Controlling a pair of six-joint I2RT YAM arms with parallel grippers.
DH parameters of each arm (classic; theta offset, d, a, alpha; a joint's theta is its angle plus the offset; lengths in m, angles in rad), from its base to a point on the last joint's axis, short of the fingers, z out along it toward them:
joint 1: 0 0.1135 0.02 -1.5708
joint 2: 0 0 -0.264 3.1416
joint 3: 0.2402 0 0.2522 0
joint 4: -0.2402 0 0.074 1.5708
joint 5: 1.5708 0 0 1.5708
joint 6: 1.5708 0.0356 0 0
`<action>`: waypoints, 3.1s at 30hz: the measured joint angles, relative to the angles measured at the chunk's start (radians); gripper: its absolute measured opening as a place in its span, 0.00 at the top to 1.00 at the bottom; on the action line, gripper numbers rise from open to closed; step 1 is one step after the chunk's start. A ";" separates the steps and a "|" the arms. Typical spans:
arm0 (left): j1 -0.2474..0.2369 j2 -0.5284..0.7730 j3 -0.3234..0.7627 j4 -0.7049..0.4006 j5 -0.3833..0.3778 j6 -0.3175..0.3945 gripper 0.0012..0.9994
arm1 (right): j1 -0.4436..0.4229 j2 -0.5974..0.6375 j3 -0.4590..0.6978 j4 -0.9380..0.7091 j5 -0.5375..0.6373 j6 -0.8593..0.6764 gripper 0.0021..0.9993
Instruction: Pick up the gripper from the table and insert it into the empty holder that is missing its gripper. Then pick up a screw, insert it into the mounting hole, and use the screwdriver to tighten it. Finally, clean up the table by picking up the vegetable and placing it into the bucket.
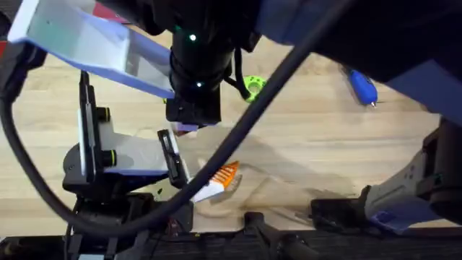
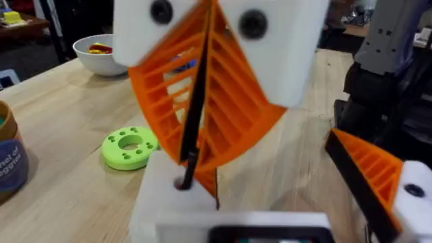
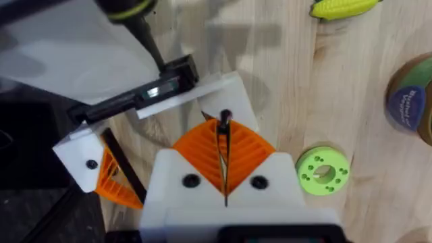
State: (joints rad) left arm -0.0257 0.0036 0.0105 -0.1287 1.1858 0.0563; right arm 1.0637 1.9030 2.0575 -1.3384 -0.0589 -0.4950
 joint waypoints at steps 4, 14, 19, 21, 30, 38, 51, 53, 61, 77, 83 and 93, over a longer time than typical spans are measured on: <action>0.000 0.000 0.000 0.000 0.000 0.000 0.01 | 0.000 0.007 0.000 0.000 -0.002 0.000 1.00; 0.000 0.000 0.000 -0.001 0.000 -0.004 0.01 | 0.000 0.028 0.000 0.005 -0.002 0.000 1.00; 0.000 0.000 0.000 -0.001 0.000 -0.004 0.01 | 0.000 0.028 0.000 0.006 -0.002 0.000 1.00; 0.000 0.000 0.000 -0.001 0.000 -0.004 0.01 | 0.000 0.028 0.000 0.006 -0.002 0.000 1.00; 0.000 0.000 0.000 -0.001 0.002 -0.003 0.01 | 0.000 0.028 0.000 0.006 -0.003 0.000 0.40; 0.000 0.000 0.000 -0.001 0.002 0.000 0.01 | -0.002 0.028 0.000 0.007 -0.003 -0.001 0.01; 0.000 0.000 0.000 -0.001 0.002 0.000 0.01 | -0.098 -0.143 -0.238 0.215 -0.008 0.162 0.01; 0.000 0.000 0.000 -0.001 0.002 0.000 0.01 | -0.127 -0.212 -0.315 0.258 -0.011 0.194 0.01; 0.000 0.000 0.000 -0.001 0.002 0.000 0.01 | -0.347 -0.492 -0.564 0.316 -0.013 0.343 0.01; 0.000 0.000 0.000 -0.001 0.002 0.000 0.01 | -0.778 -0.801 -0.914 0.381 -0.013 0.569 0.01; 0.000 0.000 0.000 -0.001 0.002 0.000 0.01 | -0.862 -0.762 -0.923 0.382 -0.013 0.582 0.01; 0.000 0.000 0.000 -0.001 0.002 0.000 0.01 | -0.870 -0.756 -0.924 0.387 -0.013 0.589 0.01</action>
State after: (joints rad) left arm -0.0257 0.0036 0.0105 -0.1299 1.1873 0.0563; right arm 0.1940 1.1469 1.1339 -0.9516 -0.0719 0.0940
